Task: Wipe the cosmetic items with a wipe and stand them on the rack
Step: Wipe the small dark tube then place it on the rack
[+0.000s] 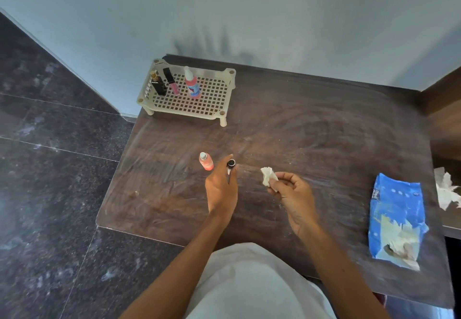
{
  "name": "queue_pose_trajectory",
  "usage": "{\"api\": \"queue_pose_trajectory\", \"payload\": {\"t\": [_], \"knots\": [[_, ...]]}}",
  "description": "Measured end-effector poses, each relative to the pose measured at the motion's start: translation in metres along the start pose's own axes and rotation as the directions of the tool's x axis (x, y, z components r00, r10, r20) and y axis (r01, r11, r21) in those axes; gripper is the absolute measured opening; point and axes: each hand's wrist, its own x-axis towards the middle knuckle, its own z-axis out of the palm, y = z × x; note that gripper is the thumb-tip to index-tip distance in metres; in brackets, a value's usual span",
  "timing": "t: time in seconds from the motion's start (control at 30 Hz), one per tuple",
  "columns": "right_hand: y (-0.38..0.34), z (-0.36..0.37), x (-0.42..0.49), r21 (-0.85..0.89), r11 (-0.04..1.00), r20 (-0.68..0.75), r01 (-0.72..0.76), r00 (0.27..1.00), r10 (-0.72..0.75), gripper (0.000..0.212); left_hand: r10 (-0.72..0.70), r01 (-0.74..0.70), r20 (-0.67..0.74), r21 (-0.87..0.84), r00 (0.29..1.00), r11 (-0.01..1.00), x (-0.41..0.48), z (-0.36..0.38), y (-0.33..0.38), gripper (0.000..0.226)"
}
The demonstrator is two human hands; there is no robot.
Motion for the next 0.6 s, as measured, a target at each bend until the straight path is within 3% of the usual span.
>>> {"api": "queue_pose_trajectory", "payload": {"t": [0.17, 0.3, 0.43, 0.6], "knots": [[-0.002, -0.009, -0.004, -0.154, 0.981, 0.013, 0.122, 0.993, -0.121, 0.024, -0.077, 0.071, -0.009, -0.297, 0.997, 0.952, 0.003, 0.006, 0.028, 0.020], [-0.028, -0.012, -0.004, -0.256, 0.901, -0.015, 0.351, 0.930, -0.367, 0.020, -0.133, 0.199, 0.152, -0.612, 0.979, 0.765, 0.001, 0.010, 0.065, 0.019], [-0.046, -0.010, 0.001, -0.401, 0.719, 0.060, 0.567, 0.800, -0.597, 0.021, -0.110, 0.278, 0.268, -0.738, 0.957, 0.615, -0.006, 0.015, 0.090, 0.021], [-0.038, -0.022, 0.007, -0.630, 0.459, 0.128, 0.627, 0.666, -0.735, 0.027, -0.153, 0.330, 0.296, -0.769, 0.943, 0.548, -0.008, 0.020, 0.106, 0.016]]}}
